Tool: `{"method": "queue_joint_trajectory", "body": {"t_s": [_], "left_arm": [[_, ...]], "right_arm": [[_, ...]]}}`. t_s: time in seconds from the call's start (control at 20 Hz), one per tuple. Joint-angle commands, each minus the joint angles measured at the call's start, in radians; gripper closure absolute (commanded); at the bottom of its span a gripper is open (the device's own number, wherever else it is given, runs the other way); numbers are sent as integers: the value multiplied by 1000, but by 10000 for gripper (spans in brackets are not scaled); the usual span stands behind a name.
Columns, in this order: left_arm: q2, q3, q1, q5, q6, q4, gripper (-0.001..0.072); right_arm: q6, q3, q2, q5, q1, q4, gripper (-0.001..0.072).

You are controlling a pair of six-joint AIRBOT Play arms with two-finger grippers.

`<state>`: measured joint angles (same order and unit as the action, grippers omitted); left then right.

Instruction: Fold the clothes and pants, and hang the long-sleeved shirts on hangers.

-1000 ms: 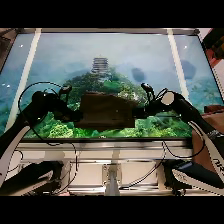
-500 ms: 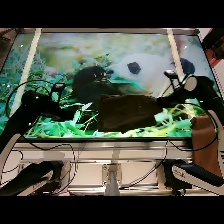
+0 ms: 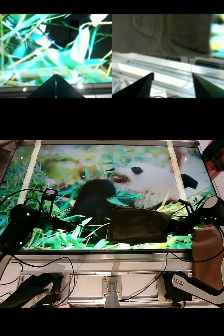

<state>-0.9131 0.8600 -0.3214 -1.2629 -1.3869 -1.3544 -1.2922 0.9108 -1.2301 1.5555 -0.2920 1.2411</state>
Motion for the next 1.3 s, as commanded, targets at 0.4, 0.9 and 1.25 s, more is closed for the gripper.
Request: {"method": "queue_joint_trajectory", "body": {"t_s": [0.4,0.9,1.25], "left_arm": [[3,-1,1,56,0,9,699],[3,-2,1,110,0,9,699],[-56,-3,0,183,0,-43,699]], "right_arm": [[-4,115,0,-36,-7,147,669],[-89,262,-47,-238,-208,81,674],[101,15,-105,-175,-359,-240,216]]}}
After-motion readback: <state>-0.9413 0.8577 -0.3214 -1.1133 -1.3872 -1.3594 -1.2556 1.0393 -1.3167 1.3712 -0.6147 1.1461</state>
